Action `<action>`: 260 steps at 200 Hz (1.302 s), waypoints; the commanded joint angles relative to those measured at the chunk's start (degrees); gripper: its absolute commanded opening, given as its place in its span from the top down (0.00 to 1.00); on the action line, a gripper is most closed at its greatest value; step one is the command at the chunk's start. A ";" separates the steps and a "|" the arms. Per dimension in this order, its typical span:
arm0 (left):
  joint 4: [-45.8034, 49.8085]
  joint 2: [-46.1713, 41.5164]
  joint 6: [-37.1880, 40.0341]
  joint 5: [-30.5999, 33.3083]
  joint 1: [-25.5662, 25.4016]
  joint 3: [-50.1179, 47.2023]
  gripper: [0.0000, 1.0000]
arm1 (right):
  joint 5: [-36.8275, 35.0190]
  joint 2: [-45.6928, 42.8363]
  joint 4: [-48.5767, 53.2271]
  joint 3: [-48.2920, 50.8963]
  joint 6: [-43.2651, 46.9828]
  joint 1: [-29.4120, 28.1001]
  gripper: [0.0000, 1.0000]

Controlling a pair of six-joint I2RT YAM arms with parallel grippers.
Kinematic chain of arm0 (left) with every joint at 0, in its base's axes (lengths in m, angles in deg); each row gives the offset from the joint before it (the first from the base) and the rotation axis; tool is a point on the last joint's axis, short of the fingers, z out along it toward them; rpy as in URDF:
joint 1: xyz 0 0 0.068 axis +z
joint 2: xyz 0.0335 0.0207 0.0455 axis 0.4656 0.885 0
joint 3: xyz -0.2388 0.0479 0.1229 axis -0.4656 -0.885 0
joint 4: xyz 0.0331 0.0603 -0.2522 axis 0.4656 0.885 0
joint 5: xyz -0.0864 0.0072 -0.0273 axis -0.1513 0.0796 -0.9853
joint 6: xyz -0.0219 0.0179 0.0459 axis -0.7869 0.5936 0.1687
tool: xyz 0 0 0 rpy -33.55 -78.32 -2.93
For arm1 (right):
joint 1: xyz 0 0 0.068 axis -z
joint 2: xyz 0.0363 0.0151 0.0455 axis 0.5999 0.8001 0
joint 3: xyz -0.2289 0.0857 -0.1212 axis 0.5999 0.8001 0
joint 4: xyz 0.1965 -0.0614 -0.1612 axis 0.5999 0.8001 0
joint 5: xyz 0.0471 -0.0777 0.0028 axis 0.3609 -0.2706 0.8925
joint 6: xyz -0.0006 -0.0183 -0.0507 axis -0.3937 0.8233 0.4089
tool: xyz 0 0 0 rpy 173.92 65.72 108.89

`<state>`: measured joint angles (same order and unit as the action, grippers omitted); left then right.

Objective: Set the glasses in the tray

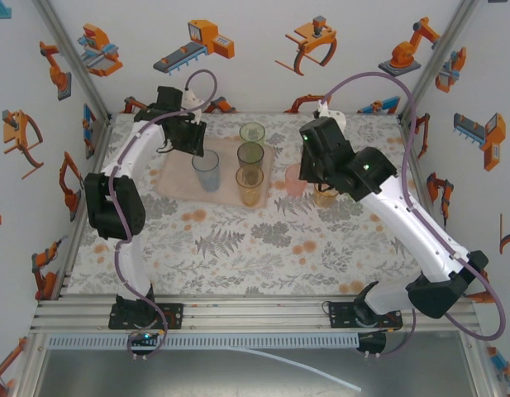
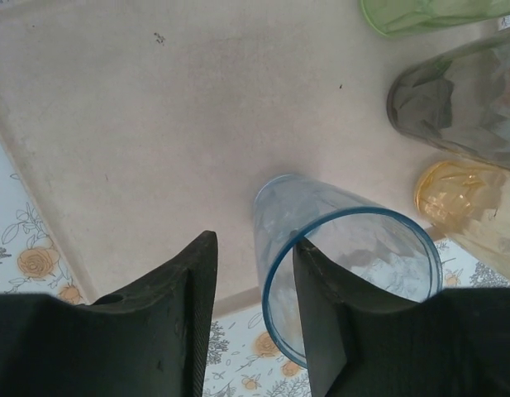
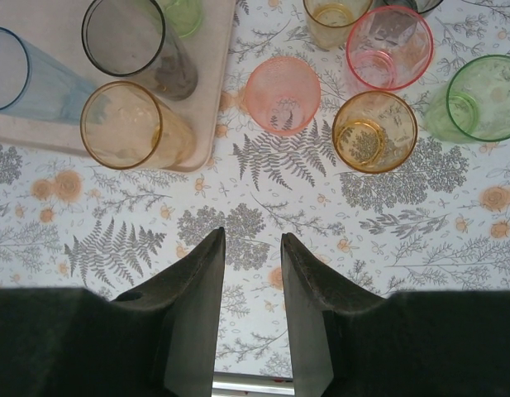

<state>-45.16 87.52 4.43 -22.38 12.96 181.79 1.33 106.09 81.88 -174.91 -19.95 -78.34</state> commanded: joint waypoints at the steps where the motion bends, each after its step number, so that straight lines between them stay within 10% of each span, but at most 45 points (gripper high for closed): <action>1: 0.78 1.19 0.60 0.75 -0.45 2.21 0.64 | -1.21 -0.98 0.41 0.57 -0.85 0.43 0.65; 138: 3.41 1.37 3.30 4.72 -1.93 1.89 0.58 | -0.16 -1.99 -1.74 4.64 -1.33 1.39 0.64; 260: 4.33 2.88 3.29 5.76 -2.65 3.15 0.83 | 0.98 -3.22 -3.41 8.01 -2.26 2.54 0.64</action>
<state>-42.53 88.99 6.94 -17.33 10.58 182.73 2.19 104.23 79.78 -167.56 -20.71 -76.22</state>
